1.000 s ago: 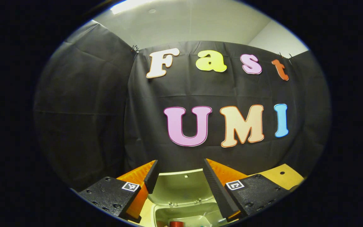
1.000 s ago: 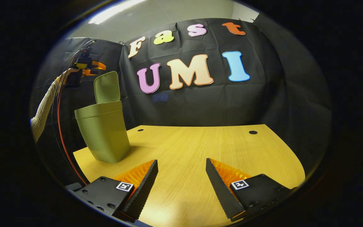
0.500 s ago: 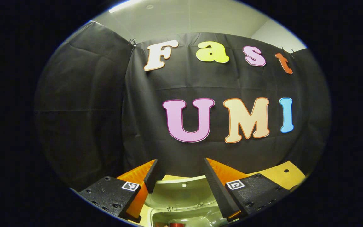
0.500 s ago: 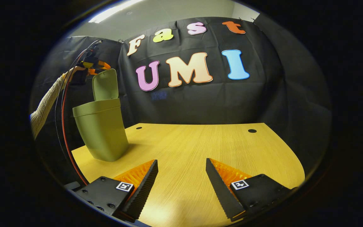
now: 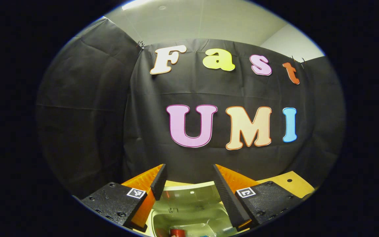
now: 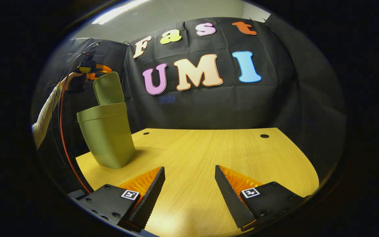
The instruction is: Press the lid of the desktop garbage bin to open it, pick up the crumpled paper on the desktop and throw it into the bin, then pick up the pop can on the desktop and drop it into the bin, and finally close the garbage bin lid.
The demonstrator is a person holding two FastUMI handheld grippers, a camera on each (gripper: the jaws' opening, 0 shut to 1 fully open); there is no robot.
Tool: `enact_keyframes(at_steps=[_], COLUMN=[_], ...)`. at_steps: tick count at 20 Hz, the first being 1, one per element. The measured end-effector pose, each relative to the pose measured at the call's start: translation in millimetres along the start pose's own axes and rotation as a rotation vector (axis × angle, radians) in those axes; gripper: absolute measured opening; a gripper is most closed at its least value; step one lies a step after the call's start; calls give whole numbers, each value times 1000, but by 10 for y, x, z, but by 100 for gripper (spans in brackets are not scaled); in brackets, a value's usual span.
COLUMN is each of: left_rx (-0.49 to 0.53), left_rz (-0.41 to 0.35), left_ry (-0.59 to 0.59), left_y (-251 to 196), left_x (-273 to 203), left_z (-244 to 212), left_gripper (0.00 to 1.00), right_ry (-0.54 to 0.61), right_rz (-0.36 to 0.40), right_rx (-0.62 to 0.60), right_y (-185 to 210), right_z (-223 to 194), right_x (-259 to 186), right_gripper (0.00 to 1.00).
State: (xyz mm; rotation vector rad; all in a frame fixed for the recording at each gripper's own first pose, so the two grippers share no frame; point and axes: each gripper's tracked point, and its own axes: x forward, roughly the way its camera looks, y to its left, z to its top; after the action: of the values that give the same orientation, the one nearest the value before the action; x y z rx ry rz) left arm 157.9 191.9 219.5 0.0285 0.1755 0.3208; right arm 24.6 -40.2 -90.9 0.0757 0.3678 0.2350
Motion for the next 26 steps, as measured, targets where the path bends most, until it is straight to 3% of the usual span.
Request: enact_keyframes(at_steps=[1,11,12,15,17,21,26], left_rx=[-4,22,26,27,50,47,15], left_rz=[-9,-68,-67,-82,-83,-98,-123], left_ry=[-5,-74,-72,-51,-56,-34,-38], left_y=[-21,-187,-178,-237,-239,-254,-271], left_x=[-76,-679,-715,-802,-845,-903,-925], left_z=[-32,-517,-612,-905,-1053,-1327,-1517], left_gripper=[88,83,87,80,88,93,90], right_ry=[-2,0,1,2,6,12,14], right_rz=[3,28,30,27,25,21,27], right_rx=[-5,-19,-18,-19,-18,-21,-28], right_y=[23,145,146,144,140,123,150], right_z=[5,18,10,11,15,-13,-22], right_x=[-1,-35,-42,-34,-29,-31,-47], right_gripper=[96,96,96,97,96,96,96])
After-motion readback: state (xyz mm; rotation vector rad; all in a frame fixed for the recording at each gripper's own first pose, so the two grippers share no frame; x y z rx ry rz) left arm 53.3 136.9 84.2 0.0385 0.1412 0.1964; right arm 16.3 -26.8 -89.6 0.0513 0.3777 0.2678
